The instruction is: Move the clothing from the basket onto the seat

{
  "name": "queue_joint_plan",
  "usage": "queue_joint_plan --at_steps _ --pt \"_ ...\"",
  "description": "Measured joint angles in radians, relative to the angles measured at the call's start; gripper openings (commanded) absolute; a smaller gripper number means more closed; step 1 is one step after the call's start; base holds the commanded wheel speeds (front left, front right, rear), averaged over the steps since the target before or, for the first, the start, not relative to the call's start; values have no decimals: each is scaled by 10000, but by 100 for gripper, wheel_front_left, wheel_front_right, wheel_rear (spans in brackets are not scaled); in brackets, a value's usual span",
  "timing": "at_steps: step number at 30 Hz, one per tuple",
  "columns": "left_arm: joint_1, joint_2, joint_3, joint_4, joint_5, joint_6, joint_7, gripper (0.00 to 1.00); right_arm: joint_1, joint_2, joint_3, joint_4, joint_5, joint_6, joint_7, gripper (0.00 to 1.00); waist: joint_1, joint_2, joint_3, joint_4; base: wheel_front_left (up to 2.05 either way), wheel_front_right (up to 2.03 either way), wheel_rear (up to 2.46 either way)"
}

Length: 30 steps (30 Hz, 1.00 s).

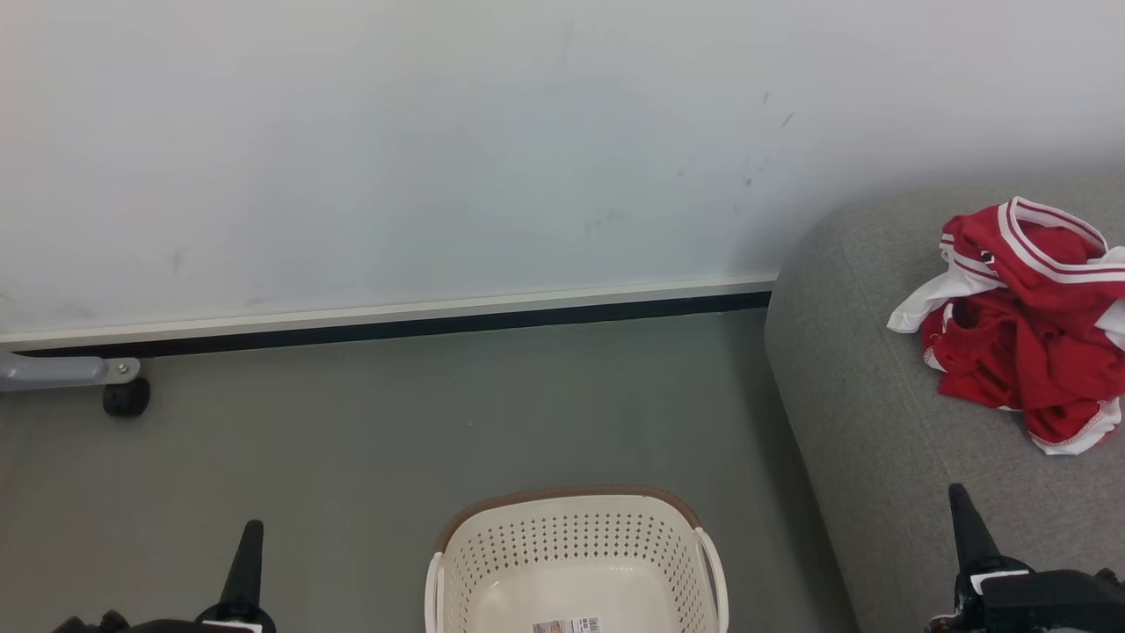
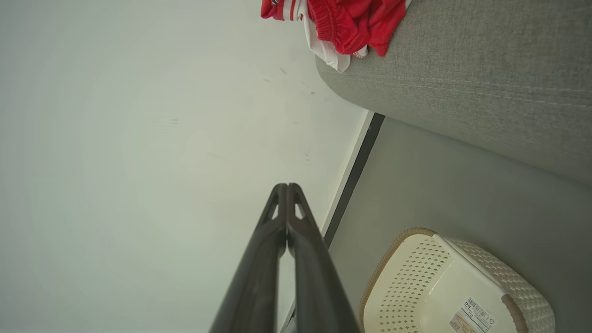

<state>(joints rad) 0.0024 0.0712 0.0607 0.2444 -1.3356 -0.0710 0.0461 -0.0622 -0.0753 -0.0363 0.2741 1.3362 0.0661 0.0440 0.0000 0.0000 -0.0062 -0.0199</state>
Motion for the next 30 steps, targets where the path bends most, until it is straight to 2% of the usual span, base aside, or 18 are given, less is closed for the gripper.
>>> queue_joint_plan --at_steps 20,30 --pt "-810 -290 291 458 -2566 -462 677 0 -226 305 -959 247 2592 520 696 0 0 1 81 199 0 0 0" --pt "-810 -301 297 477 -2648 -523 677 0 -307 313 -968 251 2592 543 694 0 0 1 80 199 0 0 0"
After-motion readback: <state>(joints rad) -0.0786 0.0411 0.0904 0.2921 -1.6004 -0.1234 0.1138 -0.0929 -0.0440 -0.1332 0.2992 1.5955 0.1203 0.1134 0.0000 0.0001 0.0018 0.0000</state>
